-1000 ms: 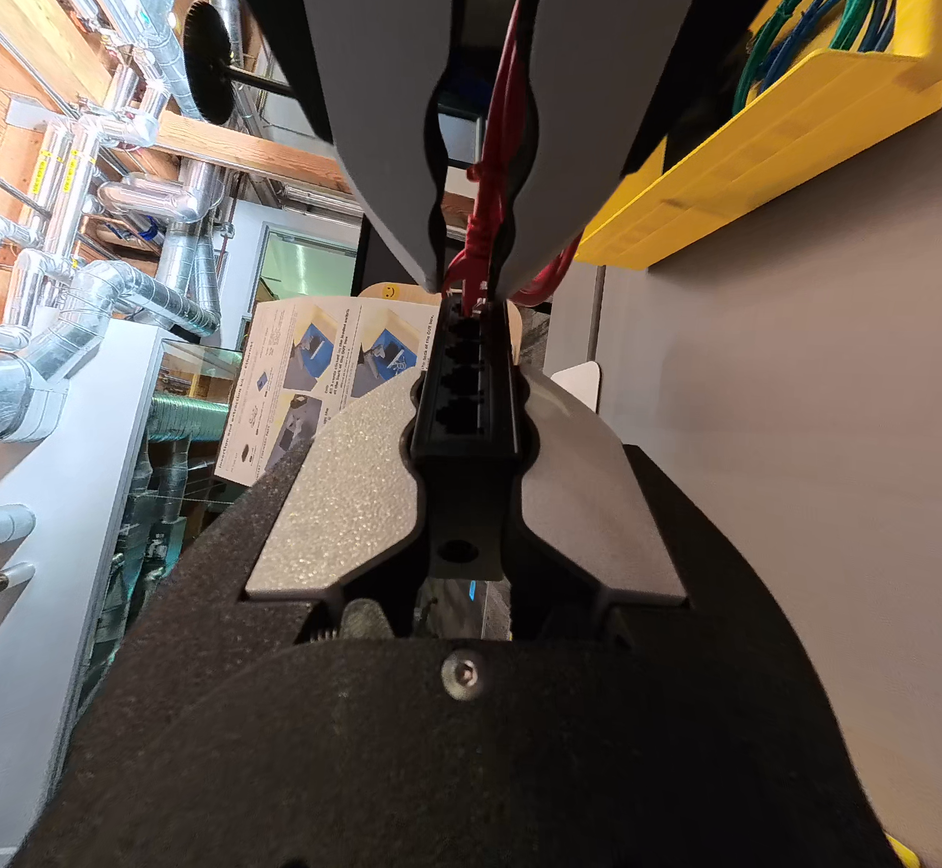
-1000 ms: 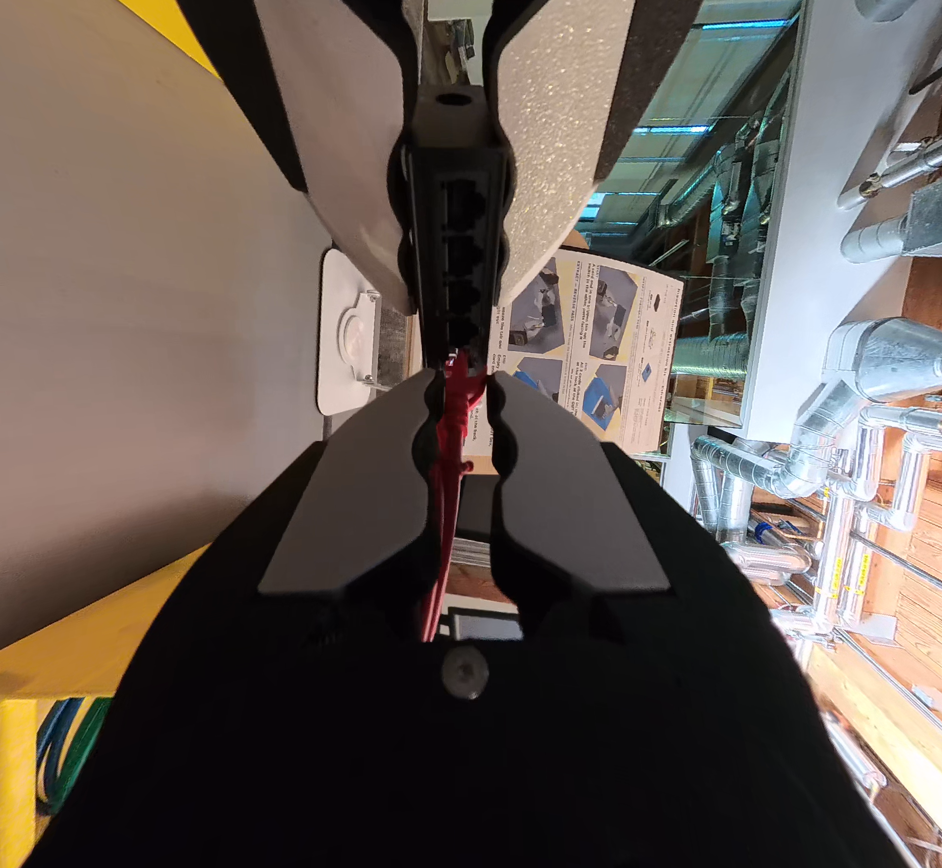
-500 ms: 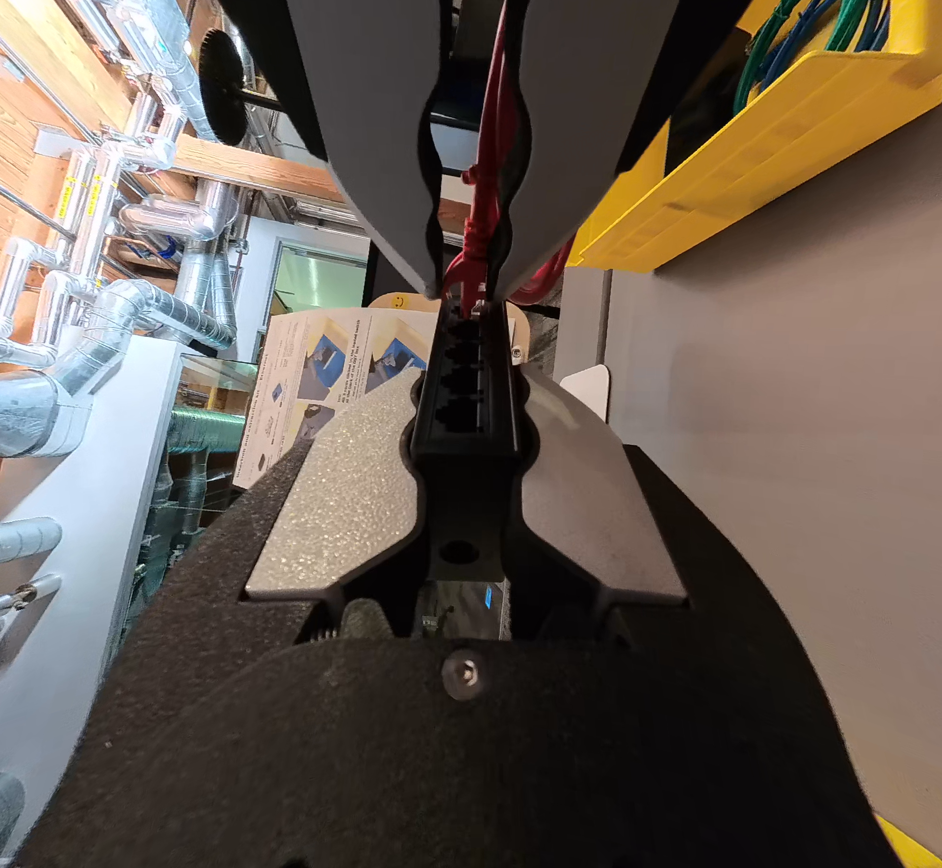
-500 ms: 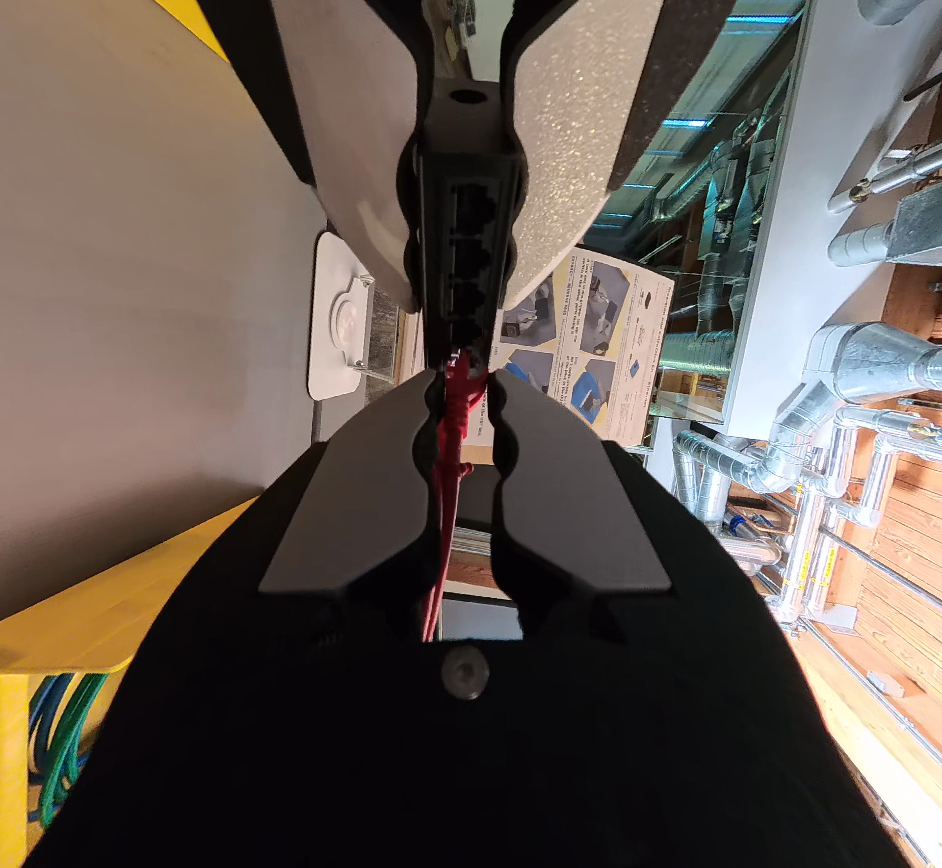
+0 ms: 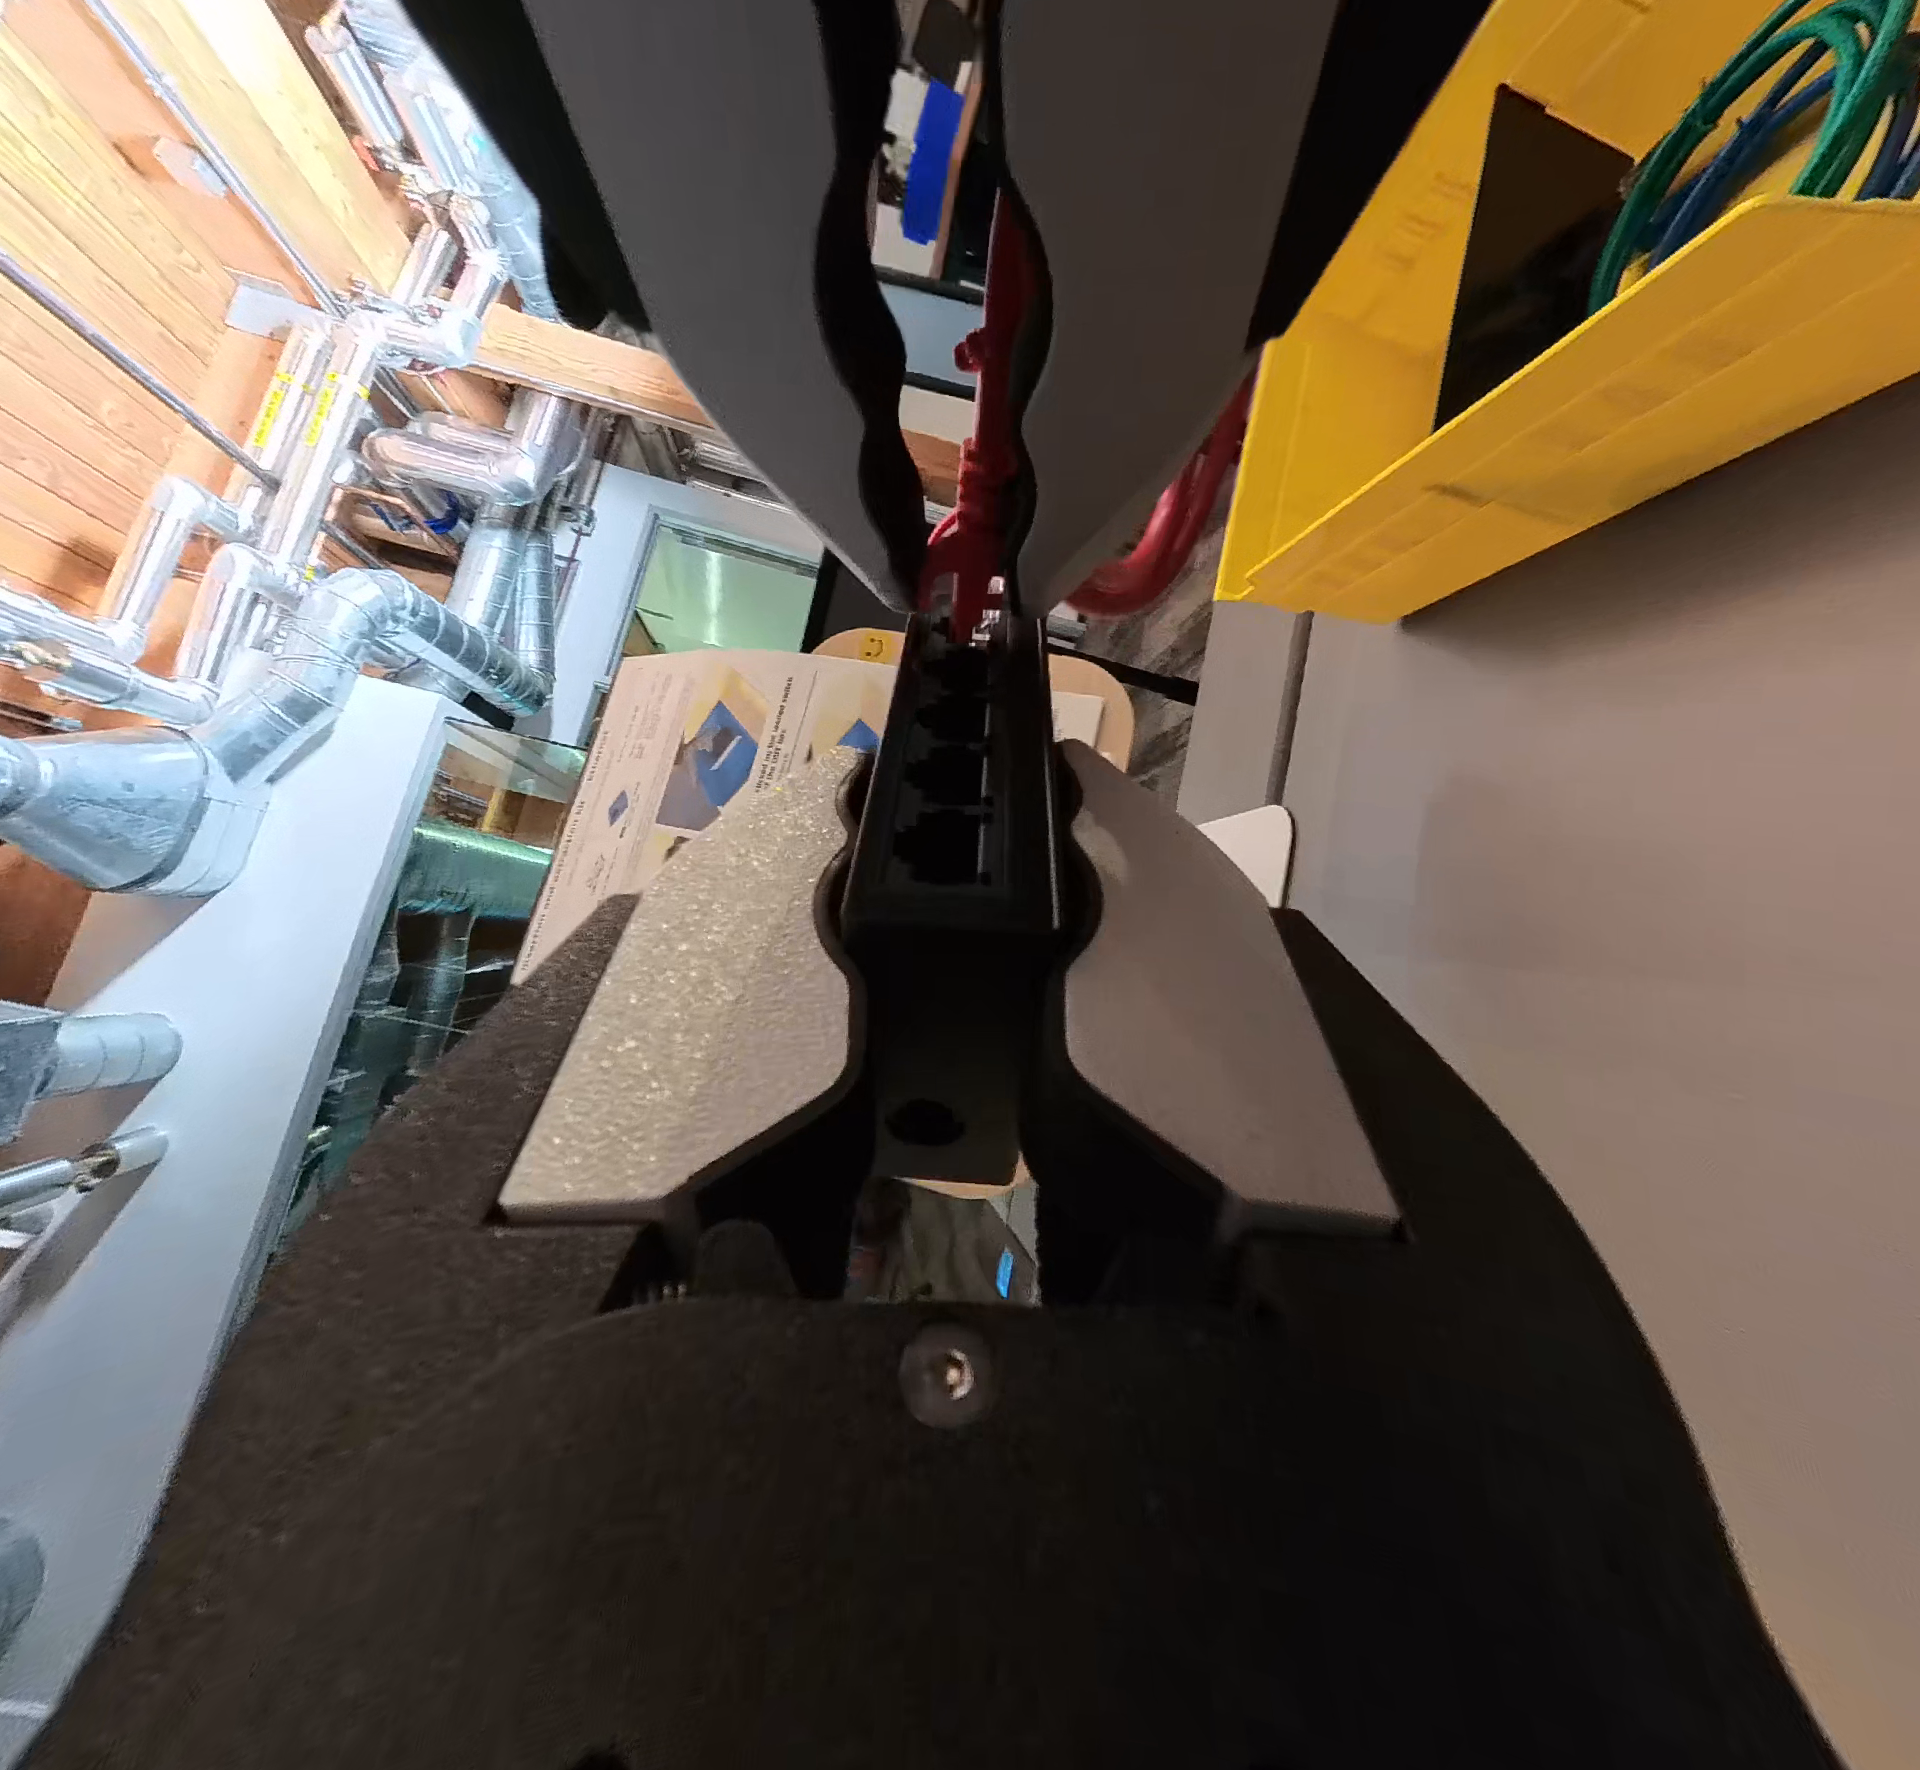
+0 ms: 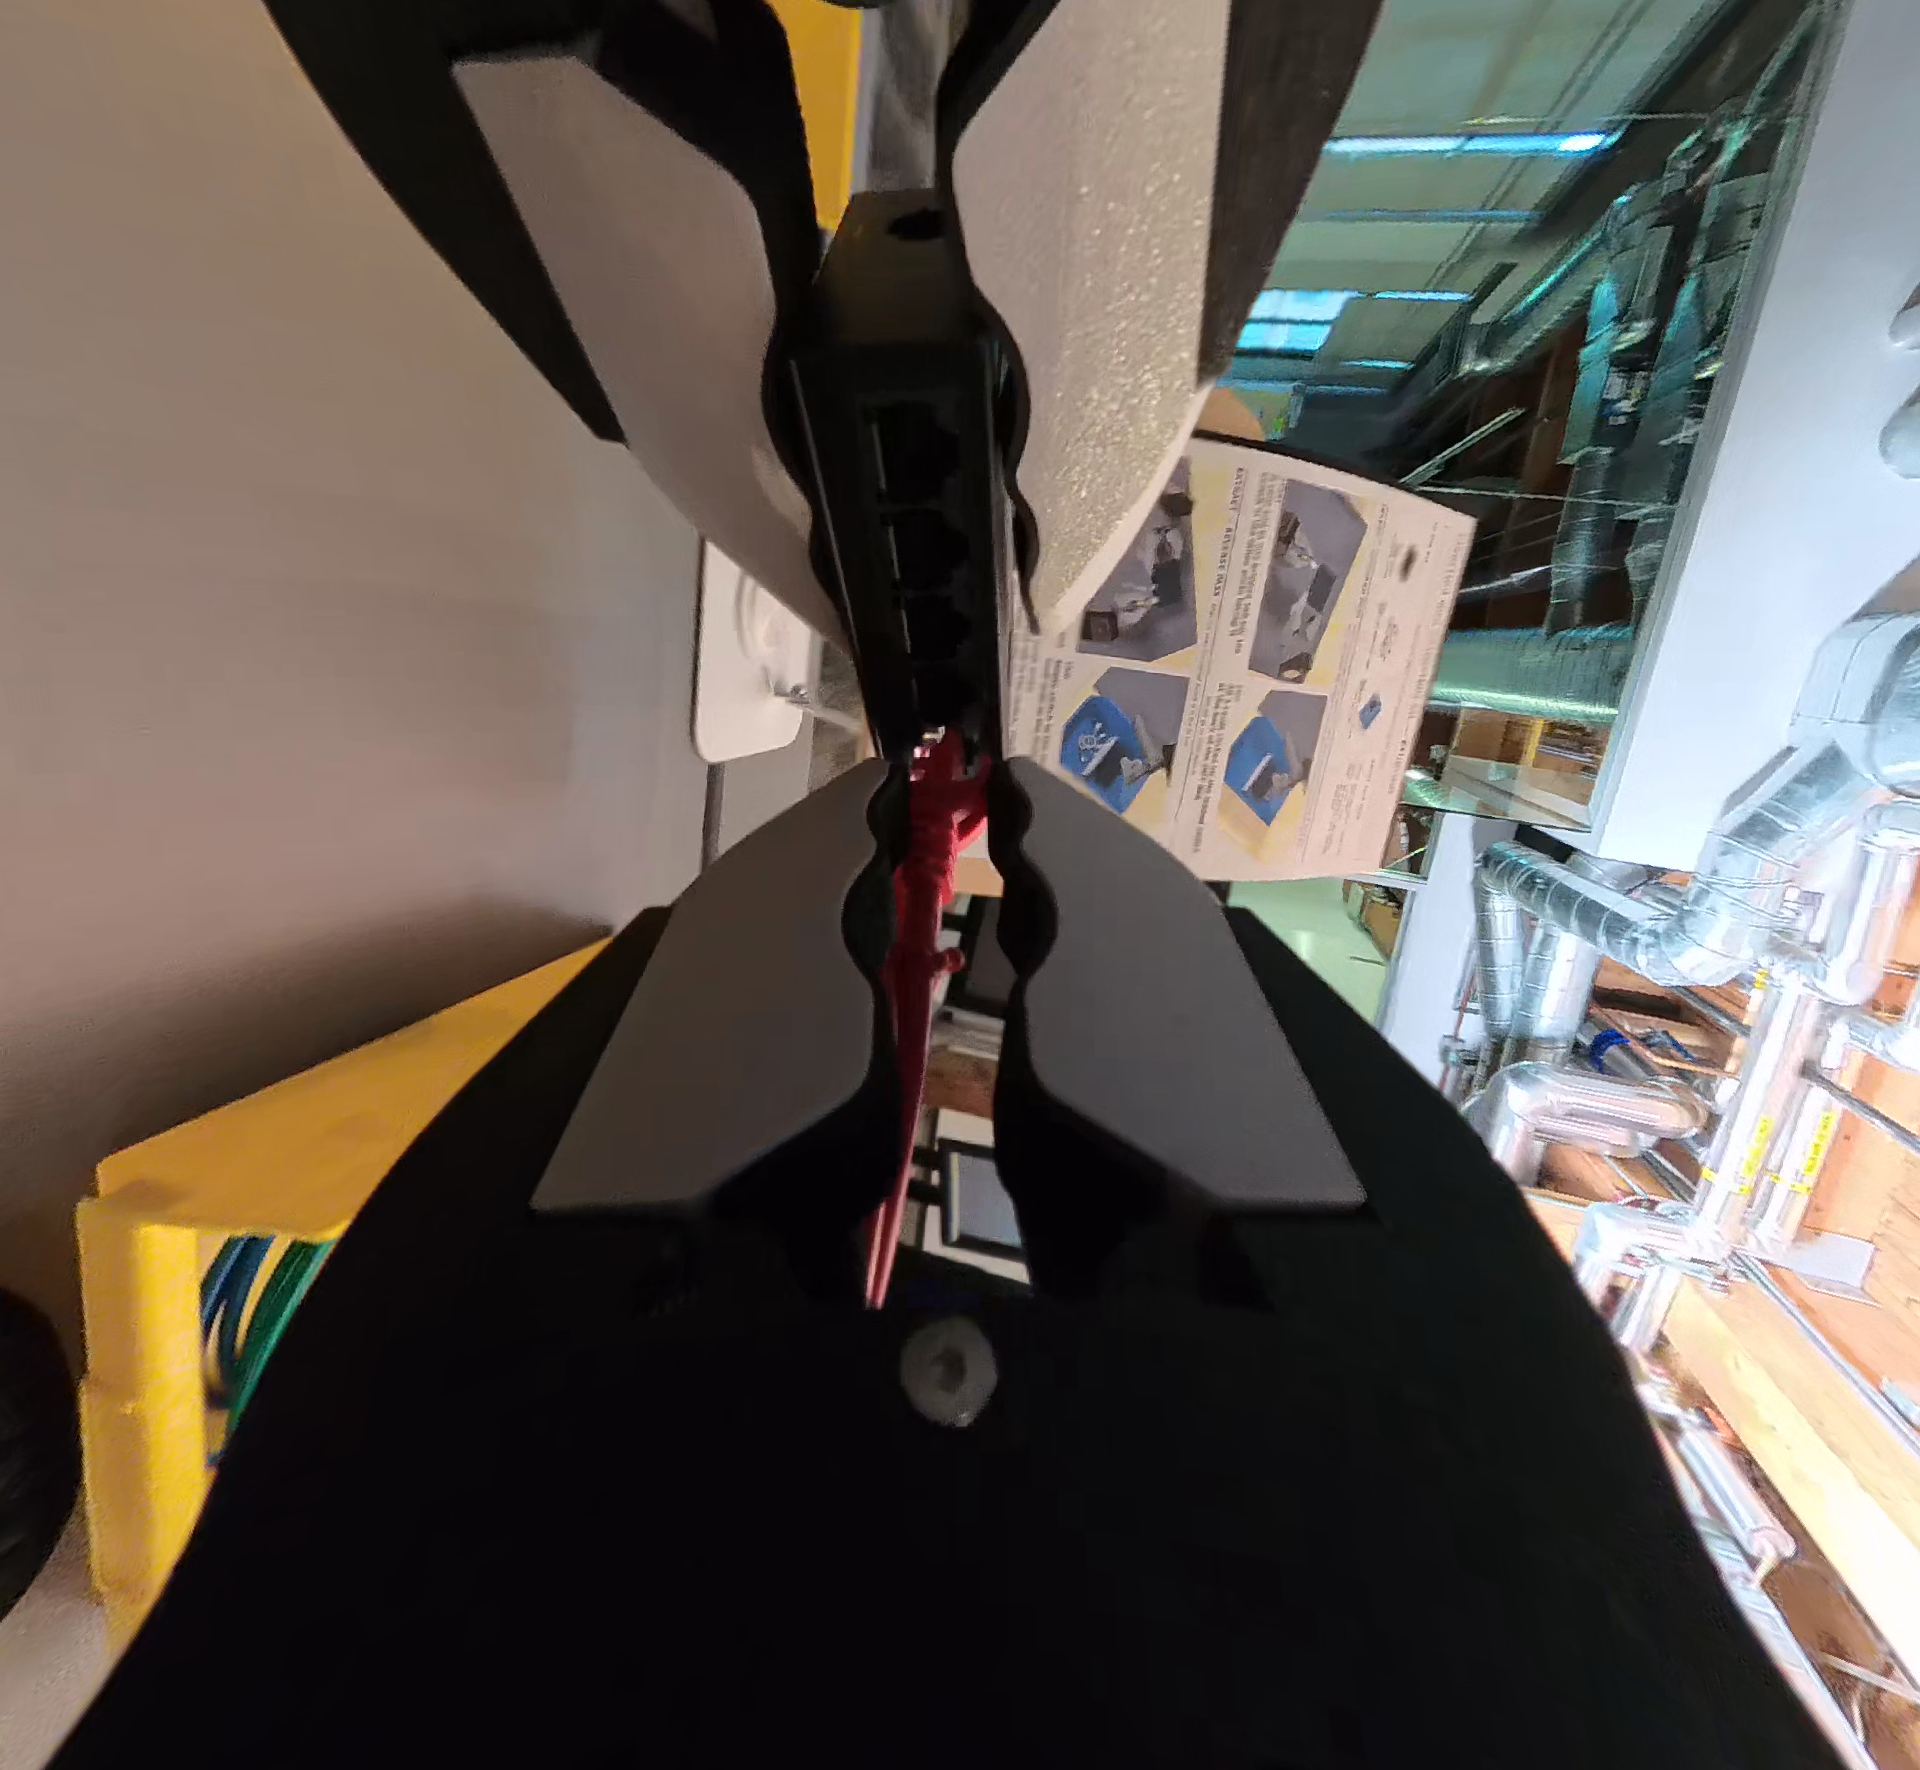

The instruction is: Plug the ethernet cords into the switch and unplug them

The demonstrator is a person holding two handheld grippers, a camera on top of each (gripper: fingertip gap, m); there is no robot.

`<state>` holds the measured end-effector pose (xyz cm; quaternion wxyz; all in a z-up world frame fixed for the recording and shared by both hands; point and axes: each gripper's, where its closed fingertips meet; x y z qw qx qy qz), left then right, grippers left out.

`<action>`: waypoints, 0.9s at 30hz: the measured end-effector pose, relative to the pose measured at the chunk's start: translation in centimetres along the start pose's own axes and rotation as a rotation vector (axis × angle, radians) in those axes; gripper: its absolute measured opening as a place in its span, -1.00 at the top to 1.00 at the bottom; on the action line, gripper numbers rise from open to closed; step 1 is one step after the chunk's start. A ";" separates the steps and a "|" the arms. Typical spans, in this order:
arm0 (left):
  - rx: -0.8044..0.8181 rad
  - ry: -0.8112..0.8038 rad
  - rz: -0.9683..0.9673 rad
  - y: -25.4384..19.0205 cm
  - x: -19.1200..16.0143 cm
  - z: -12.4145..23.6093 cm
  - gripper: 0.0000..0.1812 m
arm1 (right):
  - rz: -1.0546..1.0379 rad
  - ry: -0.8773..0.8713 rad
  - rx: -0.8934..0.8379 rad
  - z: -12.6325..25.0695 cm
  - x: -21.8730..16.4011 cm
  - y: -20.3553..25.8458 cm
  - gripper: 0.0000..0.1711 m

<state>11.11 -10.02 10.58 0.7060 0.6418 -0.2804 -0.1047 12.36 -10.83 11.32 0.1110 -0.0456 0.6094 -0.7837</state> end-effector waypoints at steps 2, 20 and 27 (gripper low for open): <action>-0.002 -0.008 0.014 0.0 0.0 -0.1 0.66 | 0.009 0.011 0.020 0.0 -0.1 0.1 0.84; -0.119 -0.042 0.065 -1.0 0.3 -0.1 0.66 | -0.003 0.015 0.064 0.2 -0.3 0.8 0.83; 0.037 -0.058 0.063 -0.2 0.4 -0.6 0.58 | -0.025 0.032 -0.001 0.1 -0.5 0.3 0.83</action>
Point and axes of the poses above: each gripper's, where its closed fingertips meet, z back along the fingers, x out of its top, y = z × x across the jaws, and after that the axes turned 10 degrees about y, right-handed
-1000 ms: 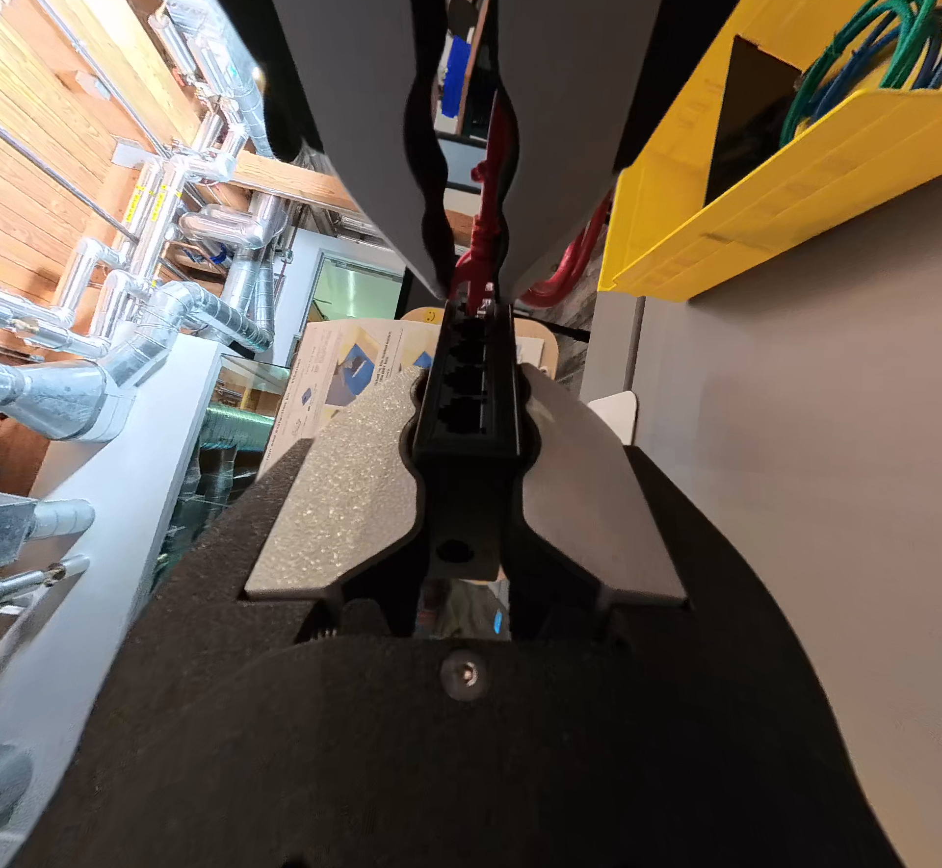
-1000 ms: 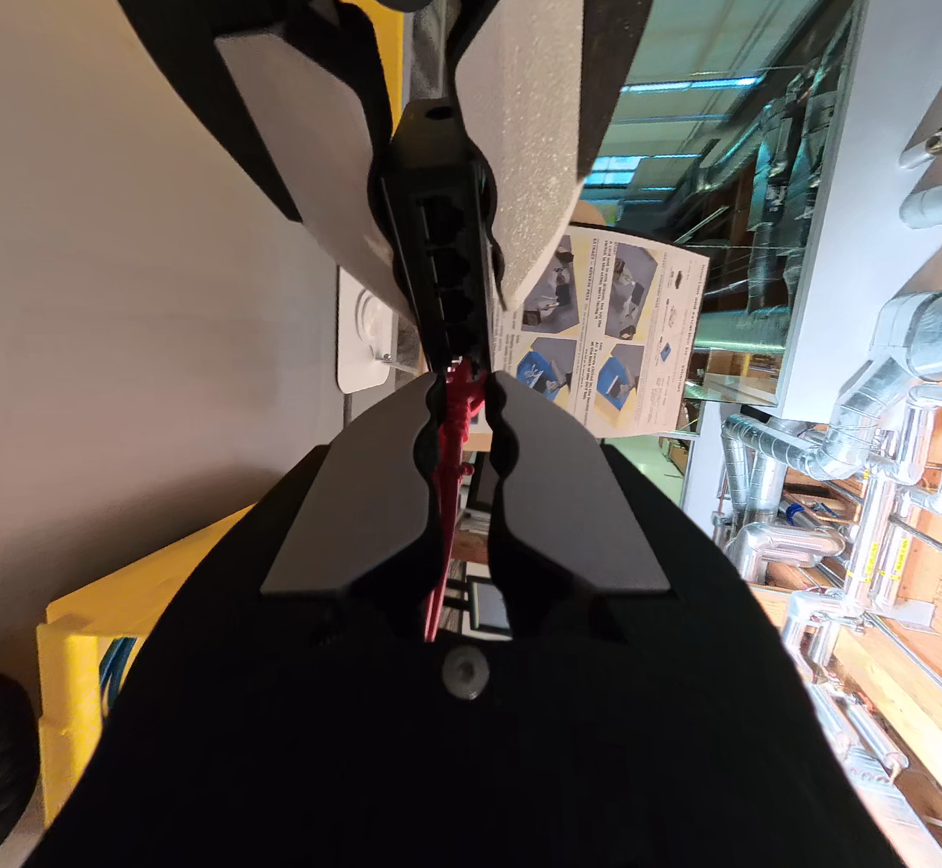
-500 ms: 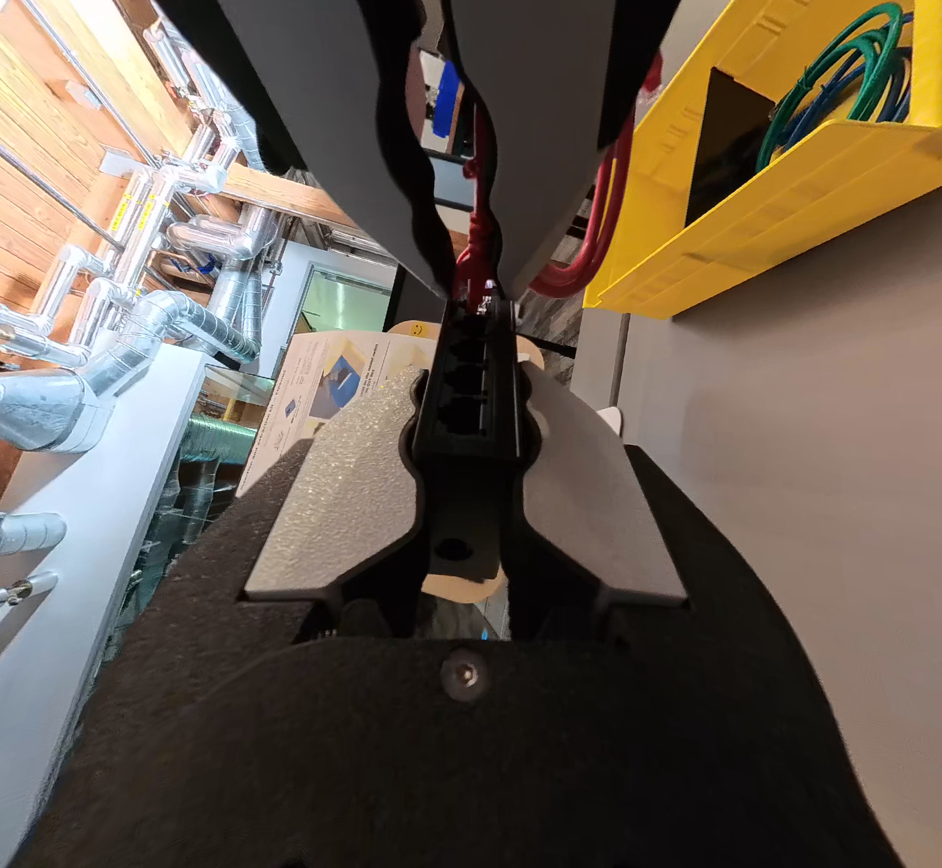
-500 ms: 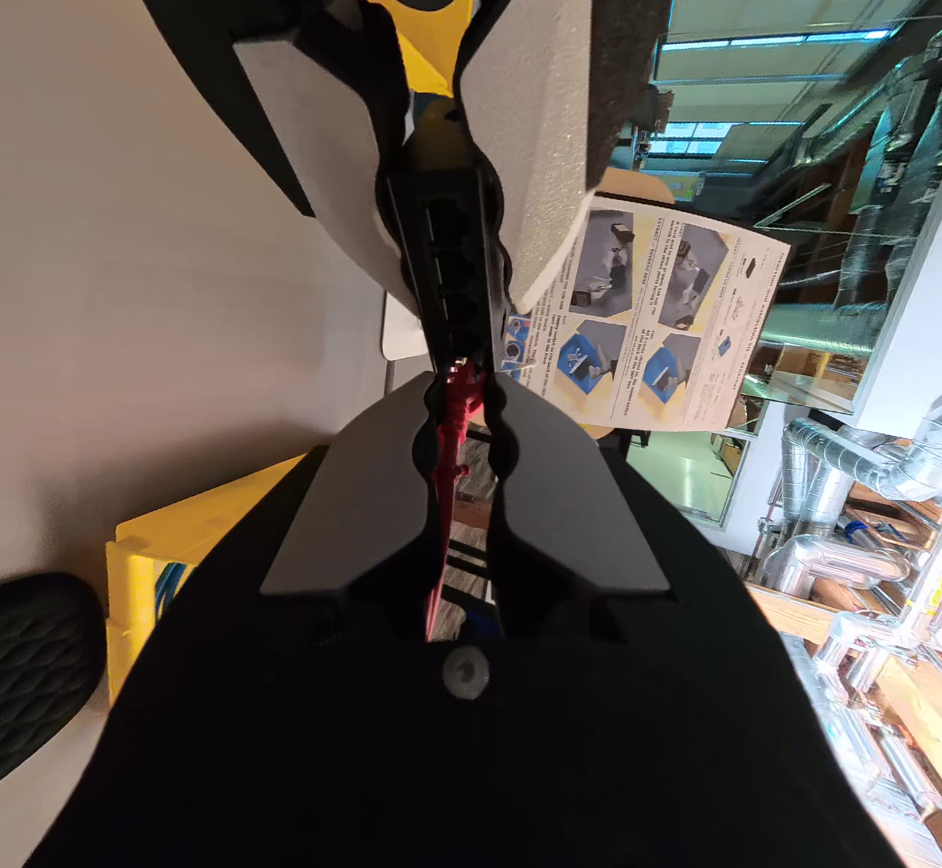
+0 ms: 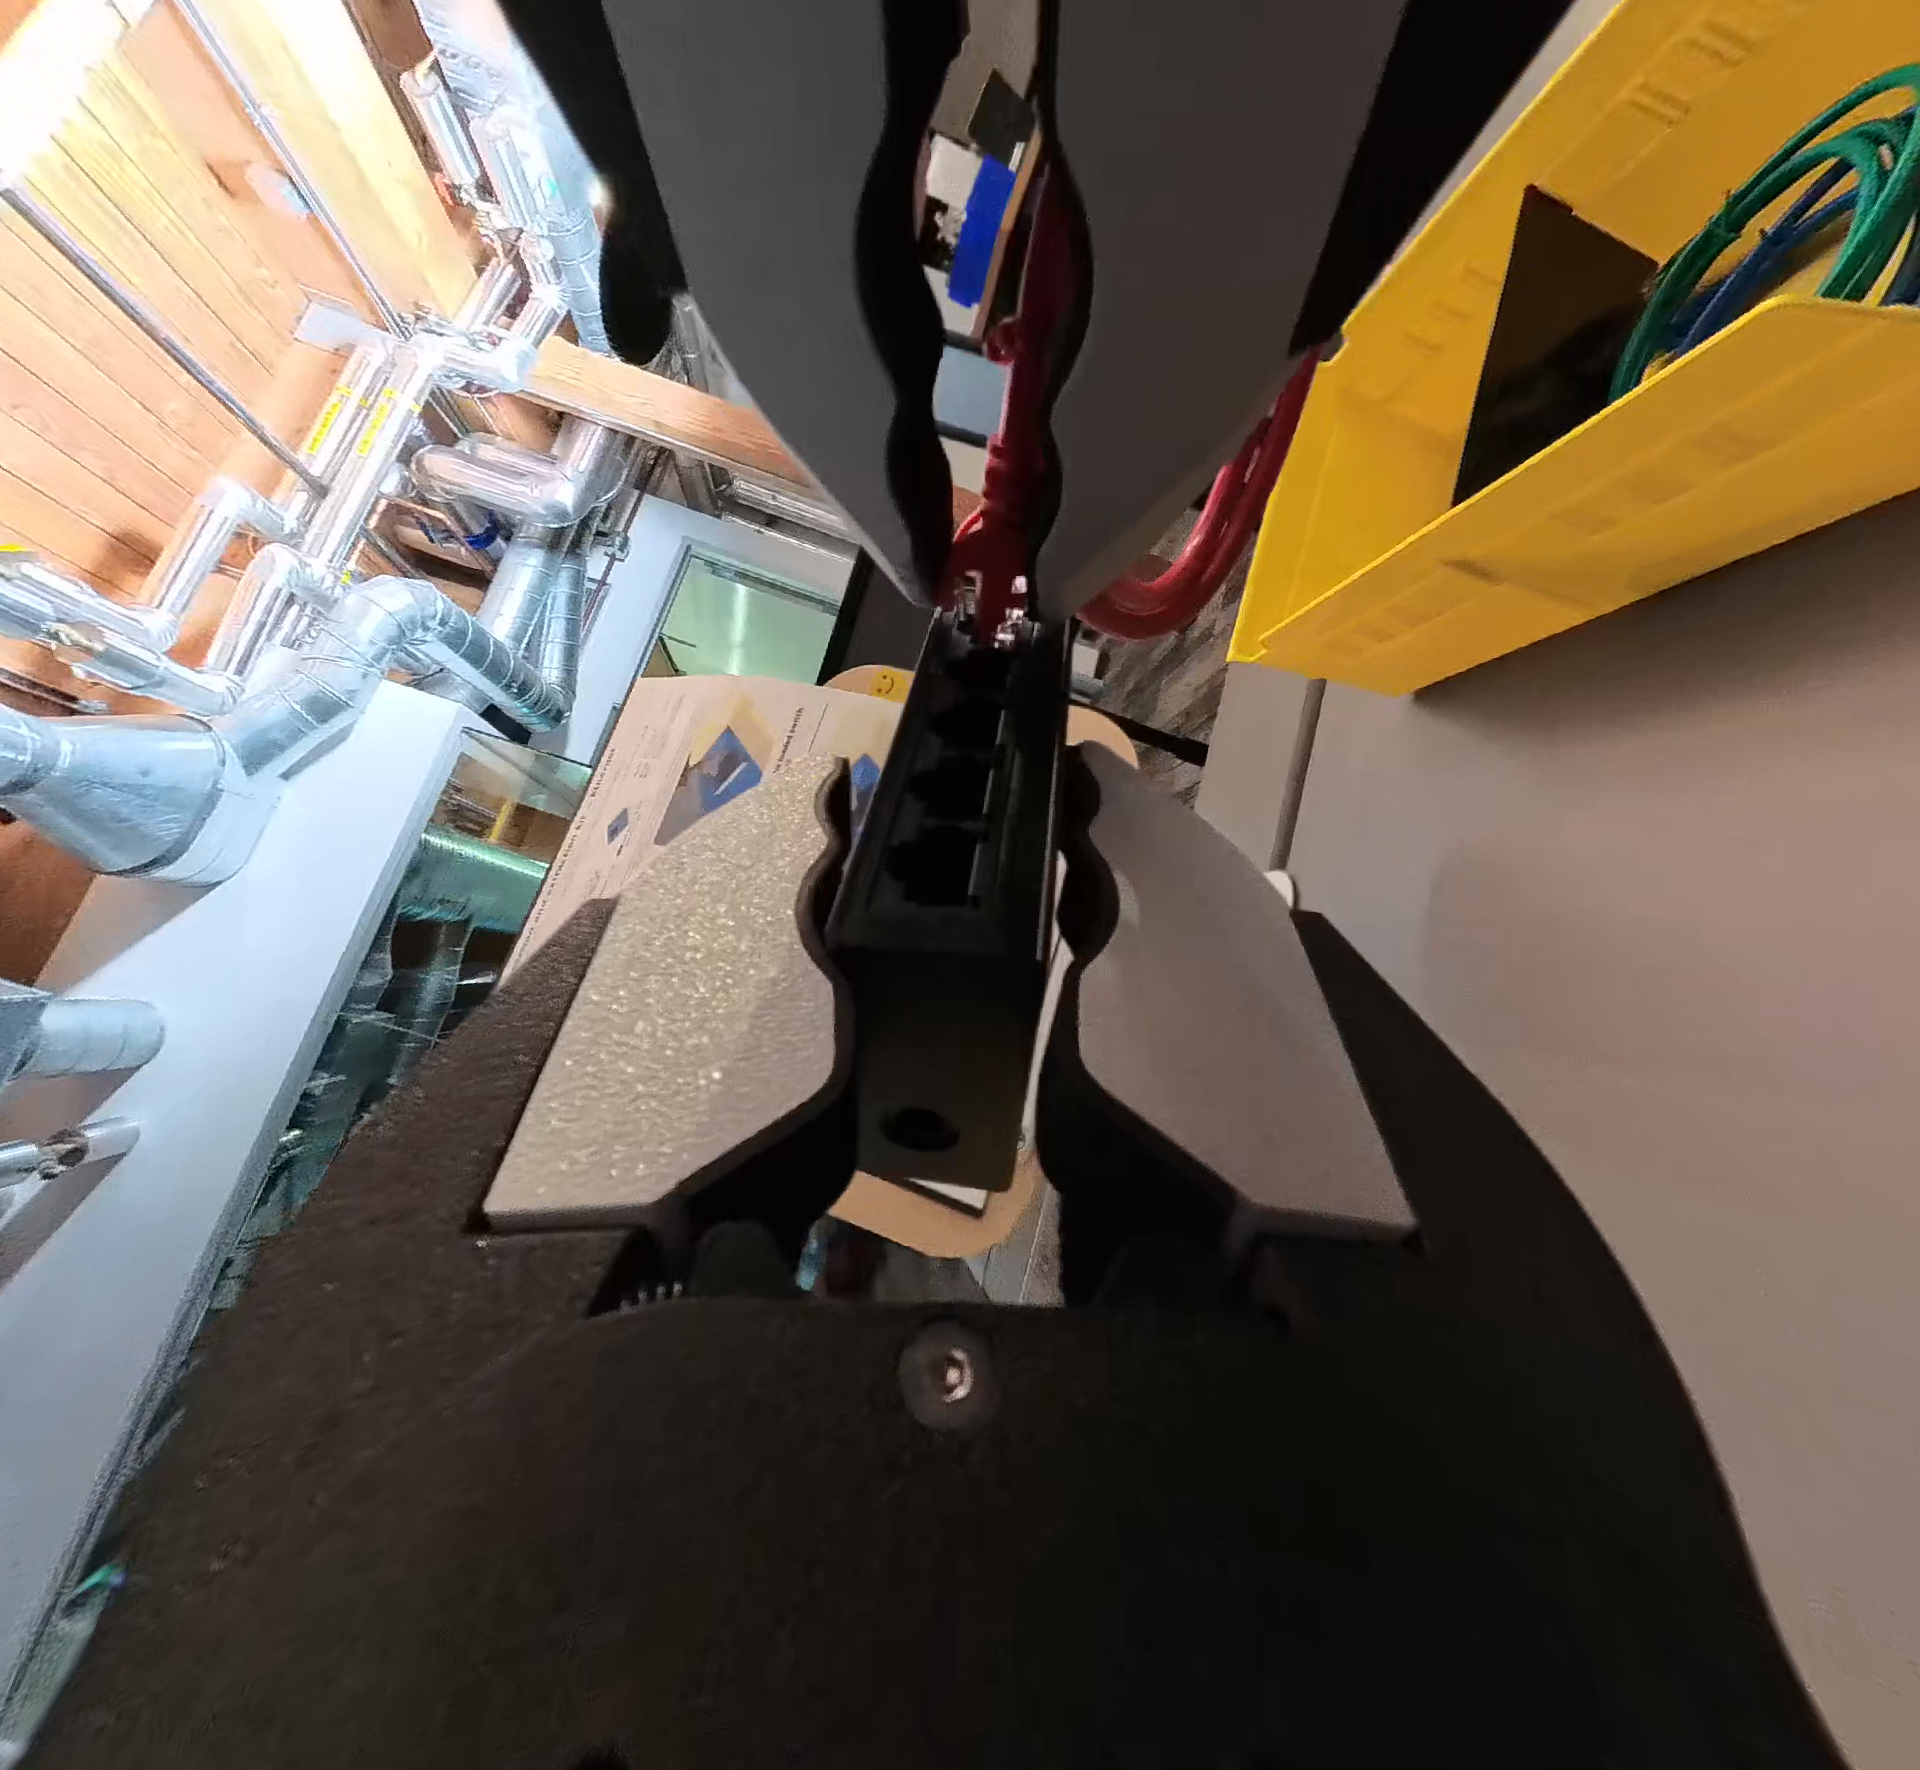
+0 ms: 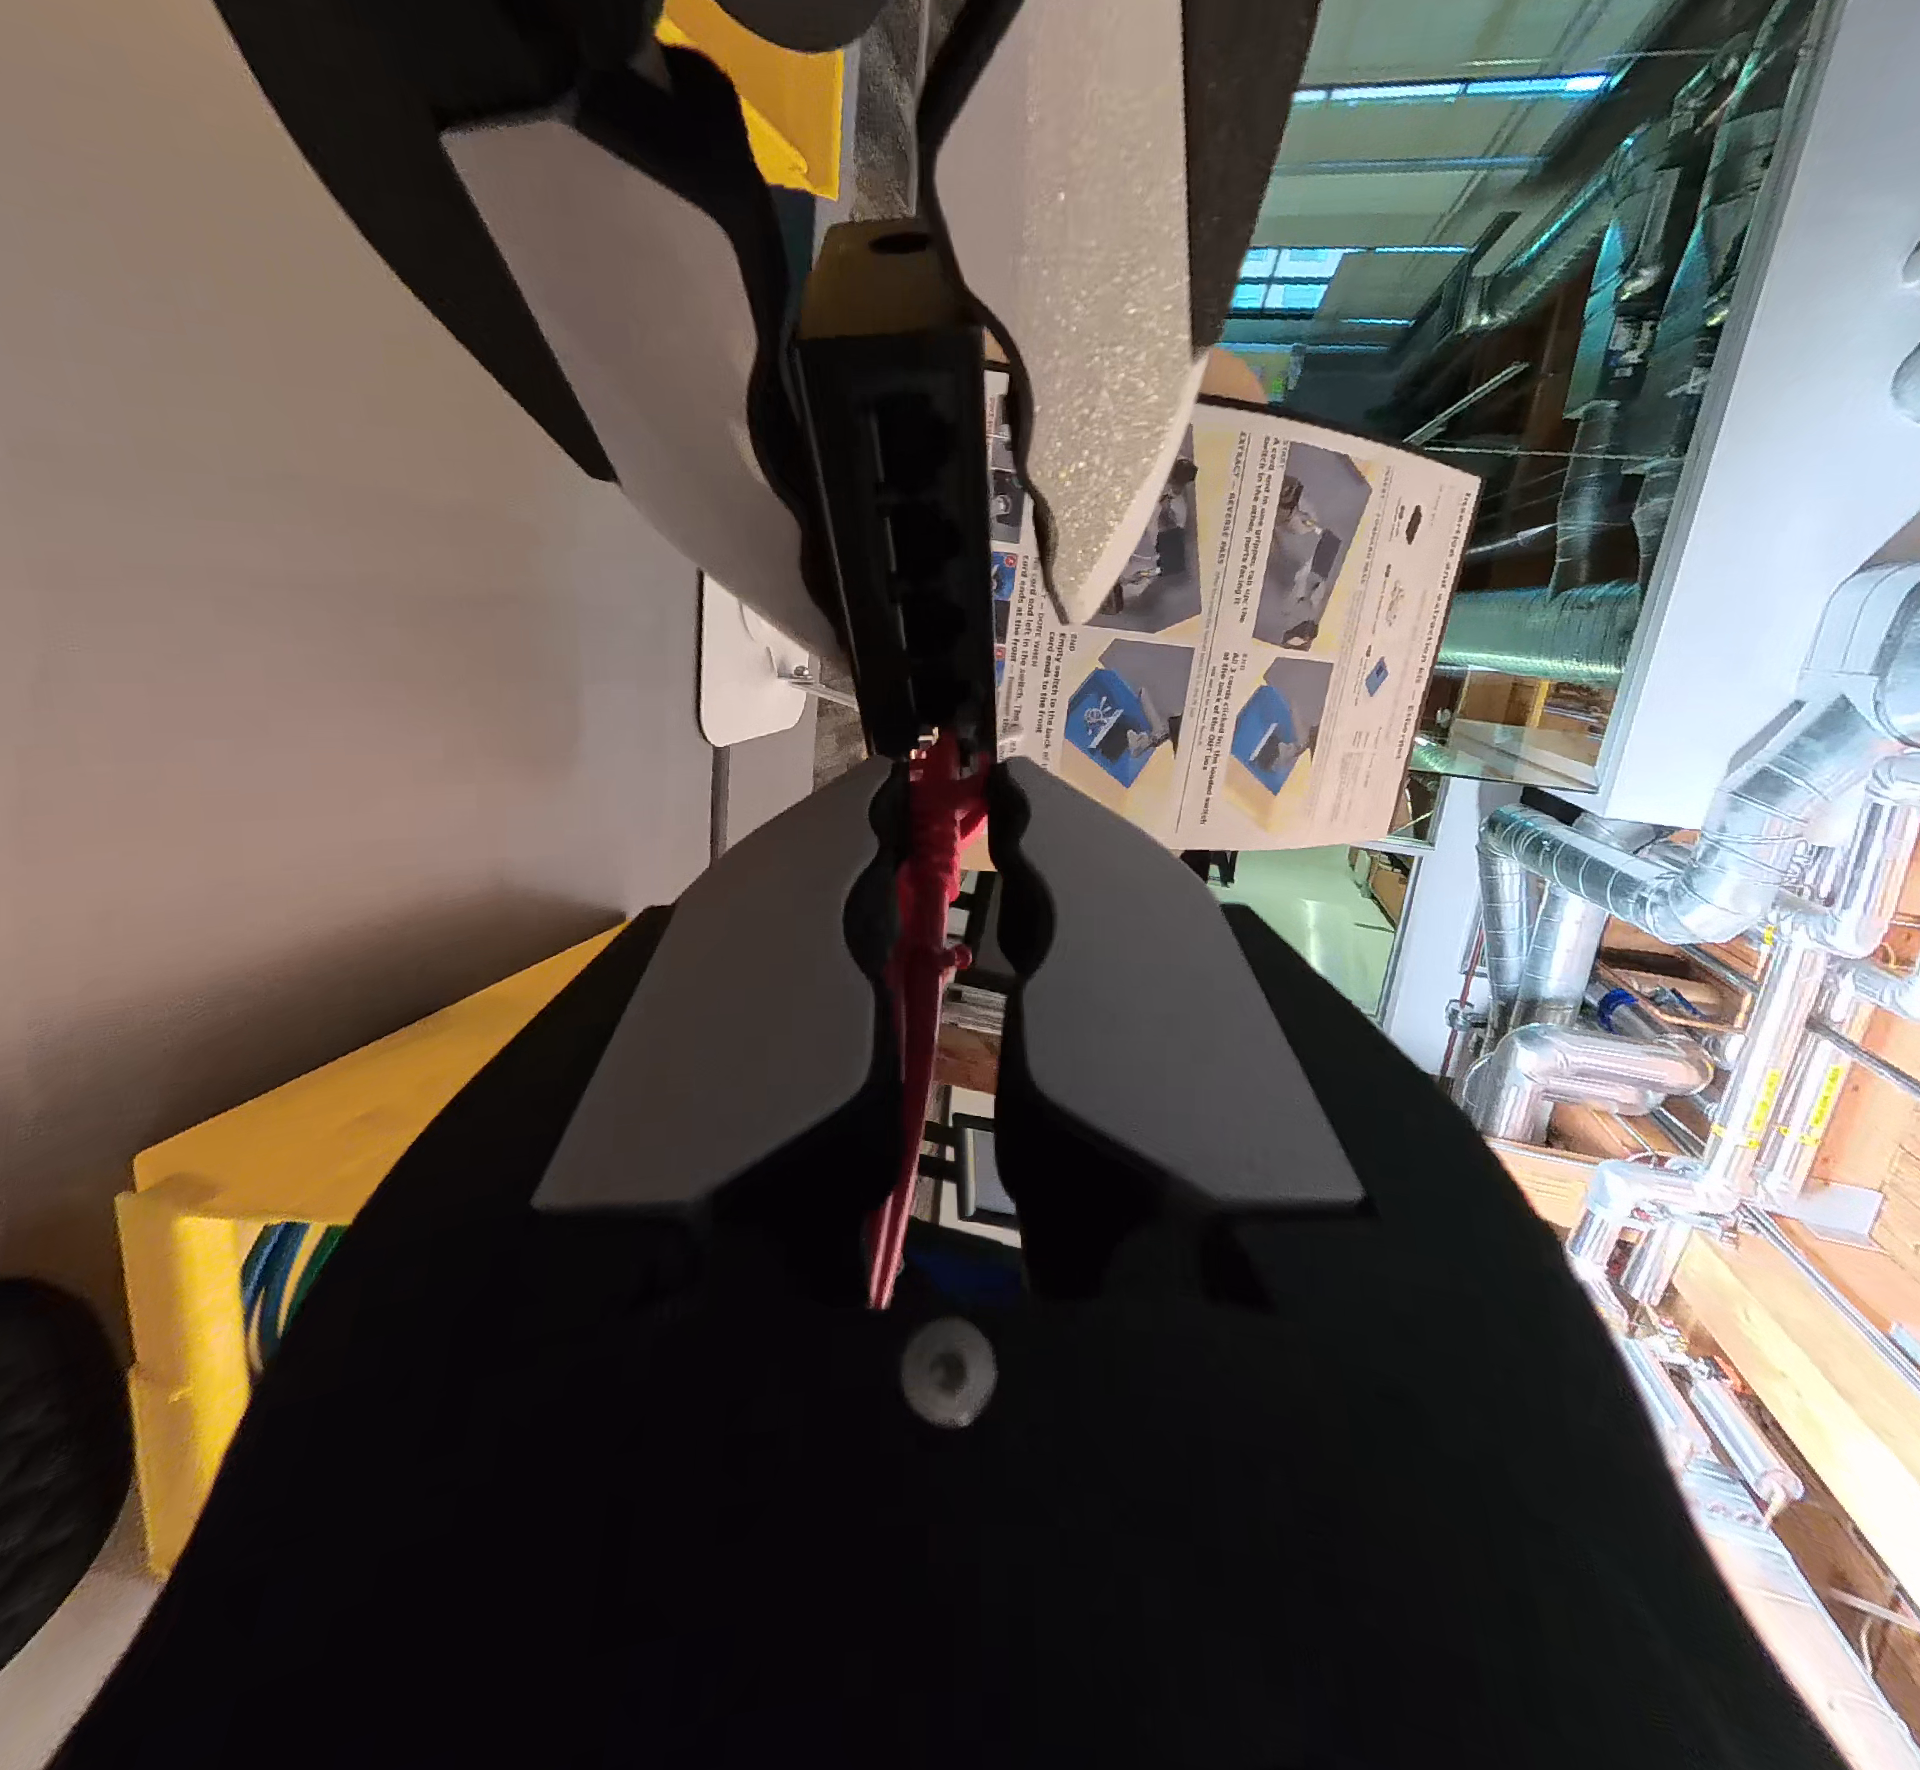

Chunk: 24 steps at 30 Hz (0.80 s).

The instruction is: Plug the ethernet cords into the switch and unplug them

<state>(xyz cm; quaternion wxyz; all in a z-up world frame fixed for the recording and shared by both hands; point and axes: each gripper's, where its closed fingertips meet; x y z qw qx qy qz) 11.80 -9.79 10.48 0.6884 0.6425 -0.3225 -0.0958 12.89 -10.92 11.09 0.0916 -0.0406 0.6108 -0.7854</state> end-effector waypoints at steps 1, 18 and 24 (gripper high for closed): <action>0.005 -0.003 -0.004 -0.1 0.1 0.0 0.58 | 0.000 -0.001 0.002 0.1 -0.1 0.1 0.83; 0.033 -0.050 -0.046 -0.2 1.4 0.9 0.64 | 0.005 -0.101 0.027 2.0 -0.1 0.3 0.73; 0.023 -0.044 -0.046 -0.2 1.4 1.0 0.65 | 0.019 -0.089 0.005 2.0 -0.1 0.1 0.76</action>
Point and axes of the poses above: each gripper's, where its closed fingertips meet, z back along the fingers, x out of its top, y = z × x across the jaws, and after that the axes turned 10 degrees about y, right-handed
